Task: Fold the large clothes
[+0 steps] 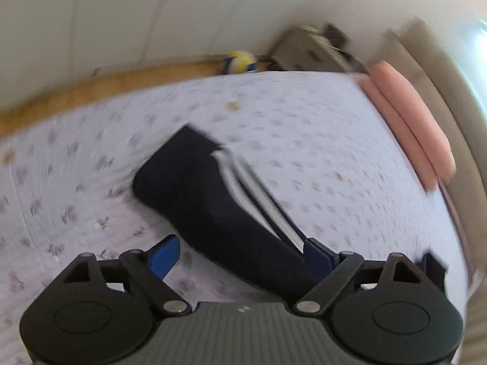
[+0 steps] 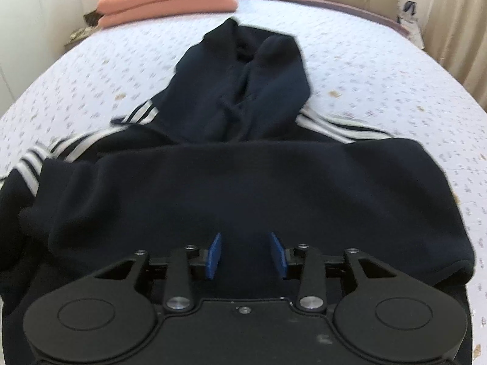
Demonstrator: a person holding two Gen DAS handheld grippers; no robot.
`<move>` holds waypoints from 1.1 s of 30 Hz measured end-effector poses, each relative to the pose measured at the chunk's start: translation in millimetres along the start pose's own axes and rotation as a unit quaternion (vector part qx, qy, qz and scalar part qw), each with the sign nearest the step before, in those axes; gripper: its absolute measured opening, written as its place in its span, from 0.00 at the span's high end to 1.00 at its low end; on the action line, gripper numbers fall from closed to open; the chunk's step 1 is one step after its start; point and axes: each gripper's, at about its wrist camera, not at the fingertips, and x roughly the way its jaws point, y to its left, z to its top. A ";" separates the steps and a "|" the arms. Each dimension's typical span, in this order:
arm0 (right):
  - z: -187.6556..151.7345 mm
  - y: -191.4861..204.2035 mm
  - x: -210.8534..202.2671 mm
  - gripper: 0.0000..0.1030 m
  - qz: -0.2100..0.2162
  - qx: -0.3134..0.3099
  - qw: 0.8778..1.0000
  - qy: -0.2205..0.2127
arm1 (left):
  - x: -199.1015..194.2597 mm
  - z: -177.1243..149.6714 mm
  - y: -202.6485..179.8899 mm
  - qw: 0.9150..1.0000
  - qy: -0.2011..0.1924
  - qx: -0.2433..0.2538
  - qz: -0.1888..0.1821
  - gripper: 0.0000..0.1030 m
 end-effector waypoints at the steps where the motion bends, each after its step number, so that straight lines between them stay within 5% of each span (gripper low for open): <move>1: -0.4 4.3 1.4 0.52 -0.002 -0.006 1.000 0.002 | 10.6 2.8 9.1 1.000 0.007 -0.027 0.001 0.14; 4: -0.9 11.8 2.3 0.52 -0.009 -0.020 1.000 -0.002 | 35.6 7.5 17.5 0.999 0.022 -0.041 0.015 0.19; 9: 2.3 15.6 -0.8 0.52 -0.011 -0.019 1.000 -0.009 | 44.1 10.6 18.0 0.998 -0.015 -0.053 0.029 0.29; 11: 5.3 18.3 -7.0 0.52 -0.022 -0.027 0.999 -0.026 | 47.8 11.0 16.9 0.996 -0.037 -0.056 0.053 0.57; 14: 15.6 30.7 -15.2 0.44 0.004 -0.038 0.998 -0.047 | 51.0 13.1 10.6 0.998 -0.039 -0.008 0.050 0.82; 18: 28.4 76.5 -24.0 0.47 0.084 -0.085 0.990 -0.076 | 38.7 20.5 5.9 0.998 -0.055 0.012 0.027 0.89; 22: 33.2 114.6 -31.2 0.44 0.105 -0.136 0.980 -0.102 | -13.3 49.8 -11.3 0.987 -0.146 0.058 0.028 0.89; 26: 28.4 131.6 -26.6 0.33 0.160 -0.156 0.973 -0.056 | -57.4 82.1 -12.8 0.972 -0.210 0.091 0.048 0.89; 29: 15.0 147.0 -12.4 0.26 0.157 -0.195 0.968 -0.019 | -66.9 94.6 -12.4 0.968 -0.218 0.108 0.060 0.89; 30: 11.3 153.9 -4.0 0.34 0.152 -0.208 0.966 -0.004 | -67.9 94.8 -11.8 0.967 -0.219 0.110 0.063 0.89; 31: 8.0 157.2 1.0 0.55 0.145 -0.208 0.967 0.000 | -69.0 94.2 -12.6 0.967 -0.219 0.114 0.064 0.89; 33: 9.1 153.2 3.7 0.72 0.153 -0.172 0.973 0.003 | -68.6 90.7 -11.4 0.967 -0.219 0.115 0.066 0.89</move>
